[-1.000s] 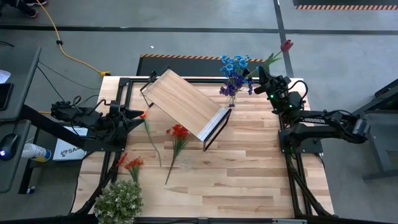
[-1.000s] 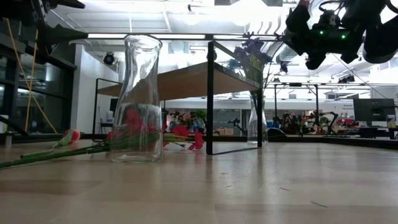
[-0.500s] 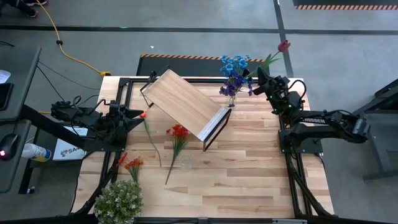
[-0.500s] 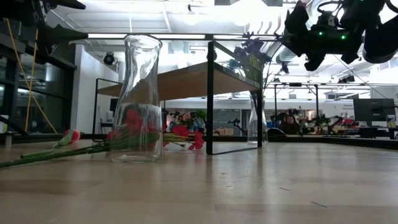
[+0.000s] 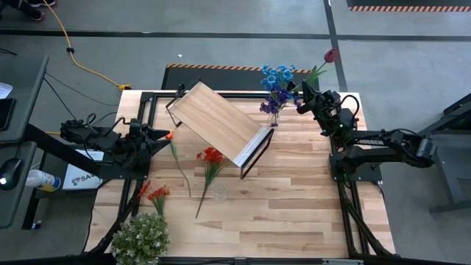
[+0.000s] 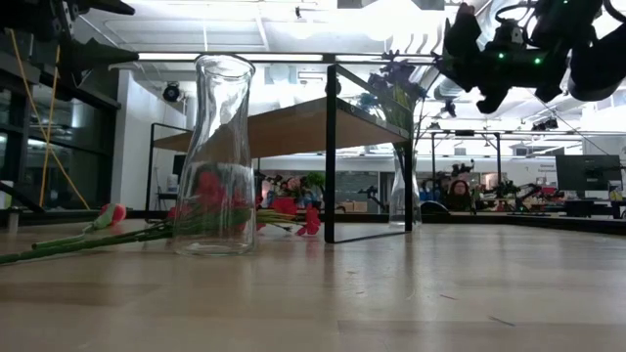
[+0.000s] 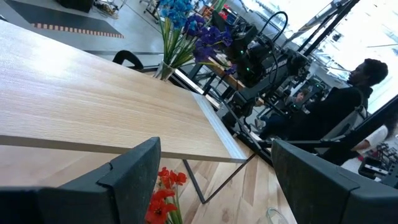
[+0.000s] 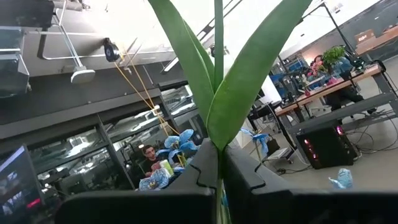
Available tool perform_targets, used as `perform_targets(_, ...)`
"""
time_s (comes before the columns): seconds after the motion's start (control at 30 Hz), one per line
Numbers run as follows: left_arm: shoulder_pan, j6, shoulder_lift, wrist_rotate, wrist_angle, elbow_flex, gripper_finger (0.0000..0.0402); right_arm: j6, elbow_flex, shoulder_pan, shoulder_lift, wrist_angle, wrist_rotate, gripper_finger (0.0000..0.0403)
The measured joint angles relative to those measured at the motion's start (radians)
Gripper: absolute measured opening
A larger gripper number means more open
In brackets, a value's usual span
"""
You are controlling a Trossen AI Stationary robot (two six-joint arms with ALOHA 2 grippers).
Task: Pick and place flowers into a vace then onto a shelf
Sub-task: Put the dark red flower into the top transparent flower vase
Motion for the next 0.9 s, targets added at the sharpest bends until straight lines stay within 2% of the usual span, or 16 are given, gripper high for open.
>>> perform_targets(0.3, 0.000, 0.000, 0.000, 0.000, 0.000, 0.000, 0.0337, 0.004, 0.000, 0.000, 0.140, 0.183, -0.027, 0.0000)
perform_targets(0.9, 0.000, -0.001, 0.000, 0.000, 0.000, 0.000, 0.0337, -0.074, 0.000, 0.000, 0.144, 0.094, -0.077, 0.0000)
